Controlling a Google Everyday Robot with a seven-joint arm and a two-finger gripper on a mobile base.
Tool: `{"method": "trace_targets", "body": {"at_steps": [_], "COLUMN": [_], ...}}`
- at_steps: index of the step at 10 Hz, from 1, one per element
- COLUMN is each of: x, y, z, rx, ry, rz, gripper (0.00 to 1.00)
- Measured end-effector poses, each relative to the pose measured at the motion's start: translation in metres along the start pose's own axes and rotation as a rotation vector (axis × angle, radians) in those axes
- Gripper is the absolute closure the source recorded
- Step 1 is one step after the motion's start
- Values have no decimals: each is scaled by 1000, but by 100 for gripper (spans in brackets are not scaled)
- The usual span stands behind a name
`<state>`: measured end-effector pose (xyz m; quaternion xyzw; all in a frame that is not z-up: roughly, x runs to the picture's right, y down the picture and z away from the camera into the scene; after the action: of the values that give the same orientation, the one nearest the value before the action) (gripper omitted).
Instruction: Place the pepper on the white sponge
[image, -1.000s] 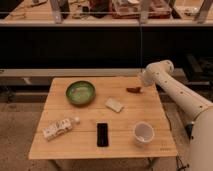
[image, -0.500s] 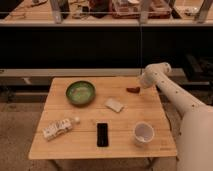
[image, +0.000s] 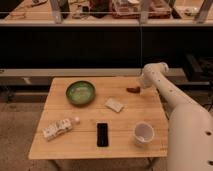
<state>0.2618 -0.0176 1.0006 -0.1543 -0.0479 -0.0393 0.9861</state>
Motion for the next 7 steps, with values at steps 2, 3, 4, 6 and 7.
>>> {"method": "trace_targets", "body": {"at_steps": [2,3,4,6,7], "x": [2,3,4,4,3], "y": [-1,-1,-2,-6,-6], "z": [10,12,13,16,16], "rx": [-21,-26,-28,-32,-33], "ry": [4,5,6,7,4], "rz": [10,15,19,20,21], "gripper": [38,45,53,74,76]}}
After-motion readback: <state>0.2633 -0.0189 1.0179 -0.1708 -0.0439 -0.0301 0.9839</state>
